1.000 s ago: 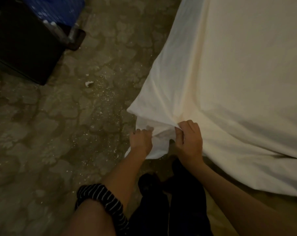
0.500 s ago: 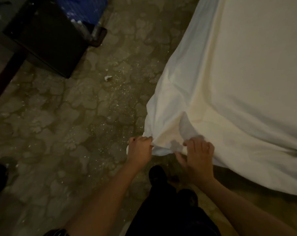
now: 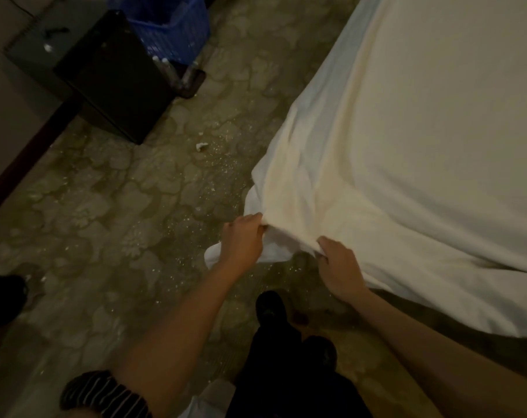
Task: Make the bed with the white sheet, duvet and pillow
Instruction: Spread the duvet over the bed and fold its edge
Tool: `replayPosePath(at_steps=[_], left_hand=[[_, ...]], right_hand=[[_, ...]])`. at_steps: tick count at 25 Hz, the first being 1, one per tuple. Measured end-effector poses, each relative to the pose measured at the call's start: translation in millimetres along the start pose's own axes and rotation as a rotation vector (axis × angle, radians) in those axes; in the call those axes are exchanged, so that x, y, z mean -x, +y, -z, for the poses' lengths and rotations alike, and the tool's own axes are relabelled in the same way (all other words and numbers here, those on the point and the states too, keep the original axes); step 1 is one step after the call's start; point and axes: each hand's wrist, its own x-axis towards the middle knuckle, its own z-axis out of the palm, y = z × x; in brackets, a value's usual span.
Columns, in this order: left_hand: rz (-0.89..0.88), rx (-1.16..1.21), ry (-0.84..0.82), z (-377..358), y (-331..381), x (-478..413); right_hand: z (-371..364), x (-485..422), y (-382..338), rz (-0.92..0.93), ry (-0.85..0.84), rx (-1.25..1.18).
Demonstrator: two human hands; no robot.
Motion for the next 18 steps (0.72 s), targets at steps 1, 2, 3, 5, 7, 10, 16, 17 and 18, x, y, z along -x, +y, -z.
replayPosePath(at_steps=[1, 2, 3, 5, 7, 10, 16, 17, 18], left_hand=[[0.017, -0.031, -0.006, 0.1, 3.7, 7.9], [0.052, -0.038, -0.004, -0.7, 5.6, 16.8], [0.086, -0.012, 0.002, -2.2, 6.2, 27.0], [0.190, 0.074, -0.031, -12.5, 4.7, 39.3], [0.258, 0.114, -0.106, -25.2, 11.3, 52.5], [0.311, -0.070, -0.366, -56.3, 32.6, 67.2], [0.288, 0.016, -0.101, -74.0, 34.8, 37.4], [0.260, 0.026, -0.088, -71.1, 22.7, 37.5], [0.226, 0.033, -0.085, -67.7, 8.6, 44.0]], right_hand=[[6.6, 12.5, -0.9, -0.020, -0.010, -0.033], [12.4, 21.6, -2.4, -0.041, 0.003, -0.064], [19.9, 27.8, -4.8, -0.054, 0.037, -0.096], [32.9, 31.2, -11.6, -0.044, 0.098, -0.155], [42.5, 32.5, -20.9, -0.029, 0.130, -0.206], [44.2, 38.8, -31.2, -0.054, 0.186, -0.266], [39.4, 36.3, -33.1, -0.014, 0.252, -0.284], [37.5, 35.4, -30.3, -0.019, 0.247, -0.288], [33.7, 36.6, -27.6, -0.033, 0.244, -0.284]])
